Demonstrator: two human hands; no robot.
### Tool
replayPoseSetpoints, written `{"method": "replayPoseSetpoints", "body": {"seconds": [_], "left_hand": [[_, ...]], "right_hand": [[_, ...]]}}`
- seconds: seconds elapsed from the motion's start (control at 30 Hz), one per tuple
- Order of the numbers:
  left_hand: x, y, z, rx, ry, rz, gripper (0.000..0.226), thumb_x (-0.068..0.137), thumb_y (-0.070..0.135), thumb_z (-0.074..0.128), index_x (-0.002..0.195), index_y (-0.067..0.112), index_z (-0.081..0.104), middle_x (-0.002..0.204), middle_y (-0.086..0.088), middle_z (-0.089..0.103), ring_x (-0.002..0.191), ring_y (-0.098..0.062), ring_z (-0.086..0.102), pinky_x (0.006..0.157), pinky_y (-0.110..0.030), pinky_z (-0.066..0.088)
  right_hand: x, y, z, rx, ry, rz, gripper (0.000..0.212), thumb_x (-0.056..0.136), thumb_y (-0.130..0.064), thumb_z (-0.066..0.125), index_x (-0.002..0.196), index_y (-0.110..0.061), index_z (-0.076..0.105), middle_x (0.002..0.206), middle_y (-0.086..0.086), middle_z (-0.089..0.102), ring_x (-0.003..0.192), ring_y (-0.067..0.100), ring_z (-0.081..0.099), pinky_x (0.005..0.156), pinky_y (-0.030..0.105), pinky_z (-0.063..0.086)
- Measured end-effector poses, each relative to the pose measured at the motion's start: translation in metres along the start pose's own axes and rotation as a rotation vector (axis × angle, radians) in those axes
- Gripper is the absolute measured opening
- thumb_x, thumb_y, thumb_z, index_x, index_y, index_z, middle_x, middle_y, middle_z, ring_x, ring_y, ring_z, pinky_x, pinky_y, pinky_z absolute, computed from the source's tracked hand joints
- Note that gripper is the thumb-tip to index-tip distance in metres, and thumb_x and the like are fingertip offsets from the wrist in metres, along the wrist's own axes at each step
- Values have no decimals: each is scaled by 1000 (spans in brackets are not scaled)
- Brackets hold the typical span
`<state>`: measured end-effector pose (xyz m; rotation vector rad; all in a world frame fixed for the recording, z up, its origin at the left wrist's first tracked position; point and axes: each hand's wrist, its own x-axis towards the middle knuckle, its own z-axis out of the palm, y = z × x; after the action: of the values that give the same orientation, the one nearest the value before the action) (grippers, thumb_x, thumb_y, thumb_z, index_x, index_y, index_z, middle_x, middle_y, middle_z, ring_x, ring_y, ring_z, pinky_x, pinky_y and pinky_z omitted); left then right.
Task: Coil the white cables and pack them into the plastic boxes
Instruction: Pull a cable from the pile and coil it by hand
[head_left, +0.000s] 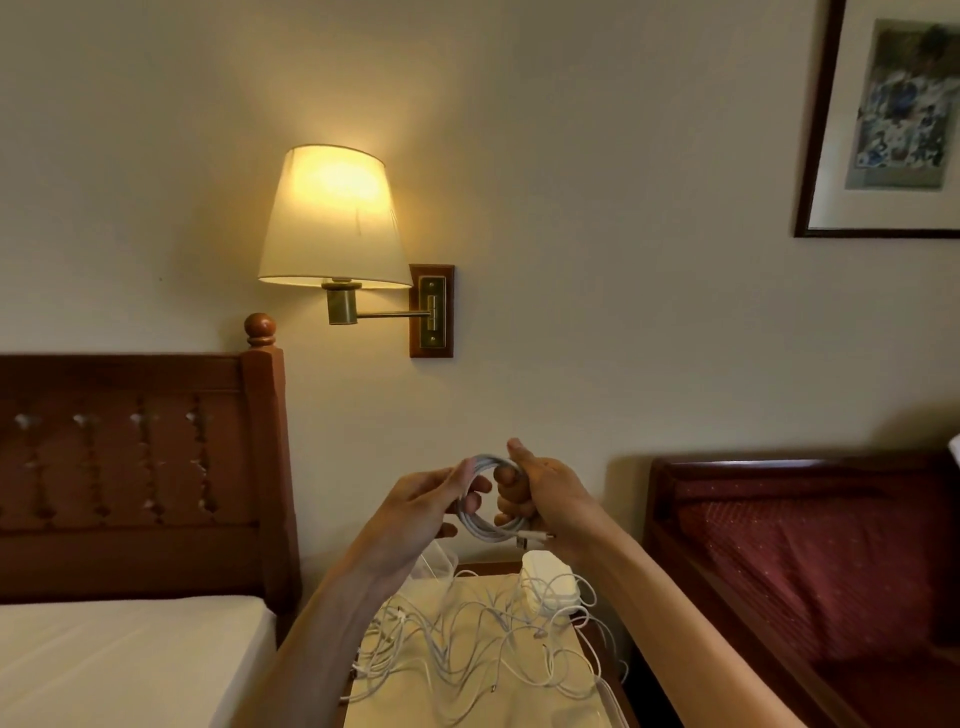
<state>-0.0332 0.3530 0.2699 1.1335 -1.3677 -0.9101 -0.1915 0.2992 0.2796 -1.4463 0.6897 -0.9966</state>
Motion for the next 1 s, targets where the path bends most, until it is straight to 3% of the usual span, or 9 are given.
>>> {"method": "replayPoseSetpoints", "body": {"seconds": [0.13,0.23,0.33,0.43,0.57,0.7,0.8,0.93,1.0], "left_hand": [[6,-20,13,-119,150,-46,37,101,41,45,74,21,61,72,0,43,77,-23,34,73,-39,28],[7,-39,22,-188,255,-123,35,104,38,40,77,18,52,72,-1,42,69,-20,35,64,-33,29],[6,-66,30,-265,281,-229,38,104,37,38,73,18,51,59,5,48,64,-16,38,63,-34,30],[5,-92,36,-429,238,-334,38,102,35,40,69,20,51,62,2,61,70,-20,48,78,-38,33],[-4,-125,42,-480,139,-398,40,105,33,37,71,19,52,59,1,50,64,-17,46,77,-38,34],[-19,-176,55,-209,33,-538,46,103,47,36,95,16,70,89,-1,74,83,-16,60,74,-34,40],[-27,-228,63,-15,1,-609,53,100,56,35,109,16,67,103,-2,70,88,-18,58,72,-30,42],[-42,-312,60,511,-6,-436,34,99,38,50,120,13,63,127,-7,62,116,-20,56,95,-29,41],[-51,-348,52,662,-60,-368,36,99,34,53,127,14,58,140,-7,50,130,-21,46,106,-28,33]], "right_hand": [[-3,19,-5,-2,-143,-7,45,92,-51,54,108,-11,65,72,1,44,66,14,44,69,32,38],[-7,50,-14,60,-219,-39,79,71,-30,79,139,-23,40,99,11,55,91,21,60,88,42,51],[-14,79,-18,-9,-120,-118,71,72,-16,80,136,-23,51,113,12,65,104,27,65,91,42,53],[-23,100,-21,77,2,-84,57,77,-5,75,131,-13,56,114,15,70,103,32,68,86,41,56],[-37,130,-36,143,72,73,32,89,-1,64,120,-4,65,108,18,72,97,29,70,82,35,56],[-55,172,-57,161,134,285,19,89,-2,63,105,-2,72,104,21,72,91,28,70,76,30,57],[-63,209,-77,56,271,389,28,85,-2,70,112,0,68,91,15,74,82,21,71,72,28,58],[-63,244,-99,-486,428,245,35,78,-4,77,112,-13,72,82,-6,72,78,5,69,69,16,54],[-60,260,-102,-732,381,99,26,81,-2,71,101,-18,76,76,-9,70,72,0,64,67,22,54]]}}
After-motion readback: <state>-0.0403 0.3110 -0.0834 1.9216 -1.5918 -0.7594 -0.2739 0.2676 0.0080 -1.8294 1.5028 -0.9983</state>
